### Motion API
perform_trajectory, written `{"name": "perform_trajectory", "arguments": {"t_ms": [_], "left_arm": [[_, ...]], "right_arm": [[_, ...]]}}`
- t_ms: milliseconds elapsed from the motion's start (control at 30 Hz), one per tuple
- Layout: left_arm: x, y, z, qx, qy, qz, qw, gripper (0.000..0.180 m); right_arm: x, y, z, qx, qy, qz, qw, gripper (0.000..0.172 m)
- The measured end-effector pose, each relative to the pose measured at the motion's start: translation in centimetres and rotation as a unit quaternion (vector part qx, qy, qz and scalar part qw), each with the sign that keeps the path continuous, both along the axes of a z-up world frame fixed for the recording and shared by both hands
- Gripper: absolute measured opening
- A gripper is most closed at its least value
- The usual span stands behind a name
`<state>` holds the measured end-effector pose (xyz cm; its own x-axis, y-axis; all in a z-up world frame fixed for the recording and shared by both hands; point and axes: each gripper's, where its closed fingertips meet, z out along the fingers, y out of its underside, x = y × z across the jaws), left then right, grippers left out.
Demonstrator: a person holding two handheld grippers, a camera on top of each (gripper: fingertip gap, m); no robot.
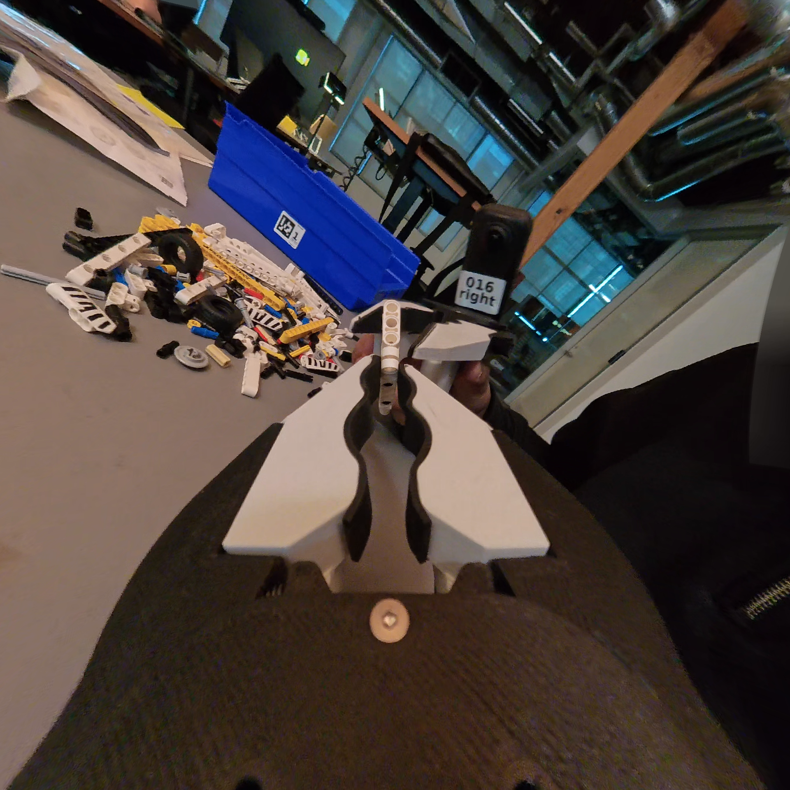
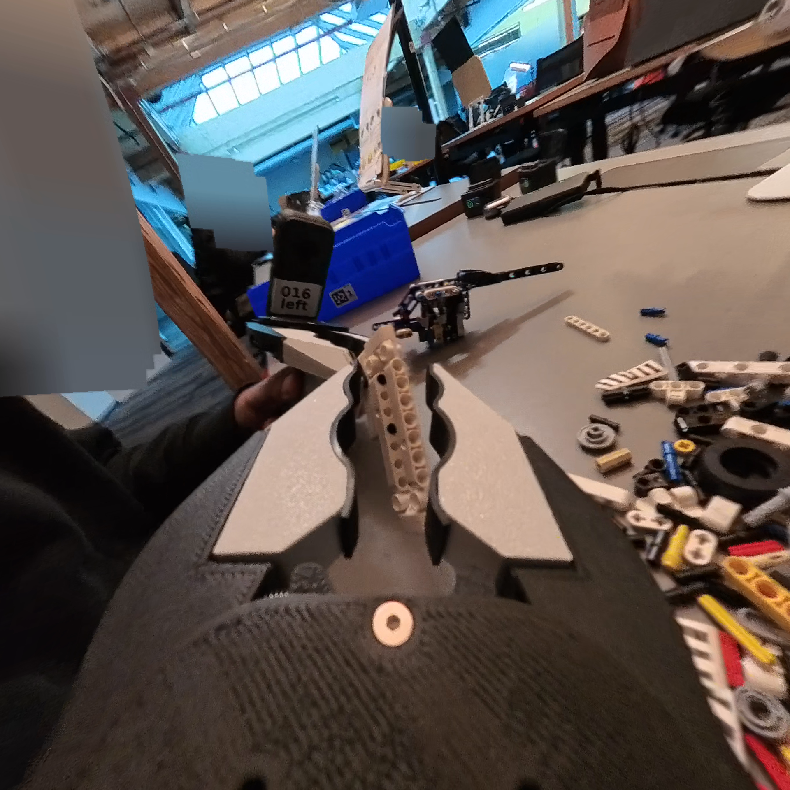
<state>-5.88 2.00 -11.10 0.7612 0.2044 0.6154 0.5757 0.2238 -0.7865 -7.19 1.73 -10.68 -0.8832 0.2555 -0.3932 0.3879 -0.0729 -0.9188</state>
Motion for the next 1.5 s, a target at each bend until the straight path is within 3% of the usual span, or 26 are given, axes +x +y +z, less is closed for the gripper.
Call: {"name": "perform_trajectory", "arguments": {"t_ms": [67,167,333,633,1333,1500], "left_arm": [[0.1,-0.1,0.1,0.014,-0.009,-0.009,1.000,0.004],[0.3,0.0,0.1,0.030,-0.026,-0.024,0.999,0.004],[0.1,-0.3,0.2,0.044,-0.034,-0.022,0.998,0.003],[0.2,-0.2,0.4,0.060,-0.041,-0.034,0.997,0.005],[0.1,-0.6,0.8,0.083,-0.056,-0.041,0.994,0.004],[0.2,-0.8,0.9,0.098,-0.077,-0.058,0.991,0.004]], "right_arm": [[0.2,0.2,0.2,-0.032,-0.039,0.019,0.999,0.025],[0.3,0.4,0.1,-0.066,-0.097,0.038,0.992,0.007],[0.6,0.2,-0.1,-0.090,-0.148,0.067,0.983,0.014],[1.1,-0.6,0.0,-0.101,-0.157,0.086,0.979,0.004],[0.9,-0.4,0.5,-0.118,-0.148,0.073,0.979,0.003],[-1.4,1.8,1.5,-0.197,-0.179,0.027,0.964,0.003]]}}
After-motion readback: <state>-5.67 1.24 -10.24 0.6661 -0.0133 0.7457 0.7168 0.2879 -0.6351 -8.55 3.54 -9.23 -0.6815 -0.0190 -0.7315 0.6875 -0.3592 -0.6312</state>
